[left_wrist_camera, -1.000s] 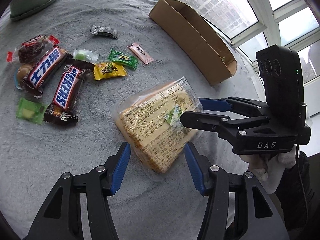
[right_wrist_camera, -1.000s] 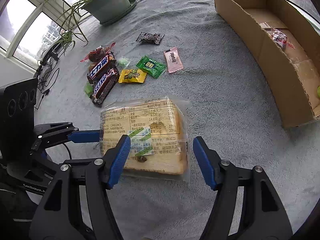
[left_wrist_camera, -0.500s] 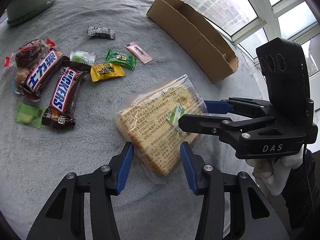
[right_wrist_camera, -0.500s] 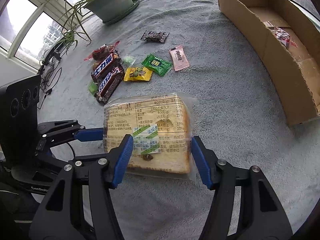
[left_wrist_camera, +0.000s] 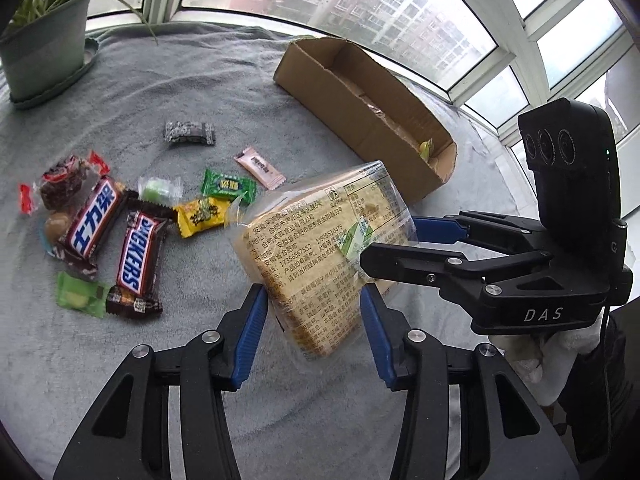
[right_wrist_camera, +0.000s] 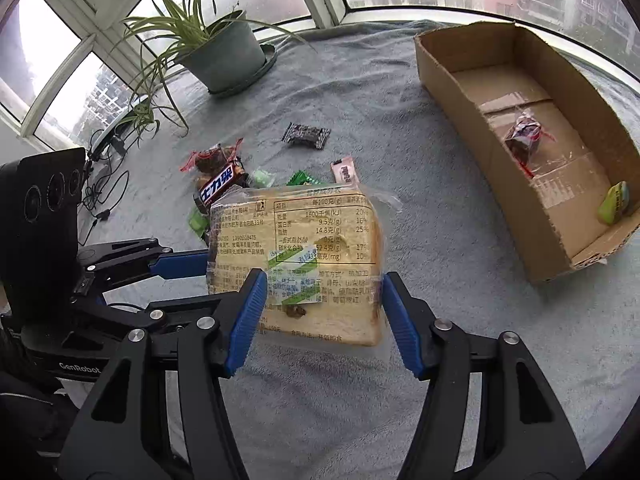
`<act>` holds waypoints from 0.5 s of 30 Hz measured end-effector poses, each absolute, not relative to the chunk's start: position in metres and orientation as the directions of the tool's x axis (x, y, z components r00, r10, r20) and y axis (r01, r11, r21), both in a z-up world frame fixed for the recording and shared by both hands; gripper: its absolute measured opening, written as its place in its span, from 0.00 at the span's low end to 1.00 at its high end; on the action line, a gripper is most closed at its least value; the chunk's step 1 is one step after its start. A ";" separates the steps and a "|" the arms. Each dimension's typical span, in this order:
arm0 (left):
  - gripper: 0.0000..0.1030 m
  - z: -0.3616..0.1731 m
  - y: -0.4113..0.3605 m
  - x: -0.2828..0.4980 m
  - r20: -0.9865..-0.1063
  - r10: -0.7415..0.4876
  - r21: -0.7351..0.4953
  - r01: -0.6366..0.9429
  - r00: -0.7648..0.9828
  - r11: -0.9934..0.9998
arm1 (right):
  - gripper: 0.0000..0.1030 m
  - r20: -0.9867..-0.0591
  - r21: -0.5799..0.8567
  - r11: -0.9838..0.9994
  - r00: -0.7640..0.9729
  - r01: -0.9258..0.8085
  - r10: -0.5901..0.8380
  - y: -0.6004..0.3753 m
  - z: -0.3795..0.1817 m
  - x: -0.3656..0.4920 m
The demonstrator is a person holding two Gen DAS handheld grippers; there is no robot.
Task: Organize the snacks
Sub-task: 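Carry the bread loaf into the cardboard box and open the left gripper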
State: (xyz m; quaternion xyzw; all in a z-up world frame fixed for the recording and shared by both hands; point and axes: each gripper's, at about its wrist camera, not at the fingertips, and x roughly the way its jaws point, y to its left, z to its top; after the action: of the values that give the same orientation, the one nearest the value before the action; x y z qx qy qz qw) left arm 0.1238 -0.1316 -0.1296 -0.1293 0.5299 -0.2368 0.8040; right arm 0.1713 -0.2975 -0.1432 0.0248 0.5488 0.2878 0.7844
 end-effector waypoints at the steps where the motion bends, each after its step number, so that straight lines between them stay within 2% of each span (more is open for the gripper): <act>1: 0.44 -0.126 -0.134 0.127 -0.787 -0.520 -0.458 0.251 0.332 0.853 | 0.60 -0.843 0.354 0.837 0.245 -0.418 0.479 -0.301 -0.139 0.173; 15: 0.44 -0.080 -0.194 0.178 -0.730 -0.558 -0.418 0.389 0.394 0.821 | 0.60 -0.796 0.316 0.893 0.422 -0.321 0.434 -0.368 -0.090 0.201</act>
State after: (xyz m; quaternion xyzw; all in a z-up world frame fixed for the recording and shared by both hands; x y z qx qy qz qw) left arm 0.1777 -0.1936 -0.0805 -0.0898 0.4709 -0.2851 0.8300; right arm 0.2013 -0.3682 -0.0901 0.0577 0.4886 0.2243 0.8412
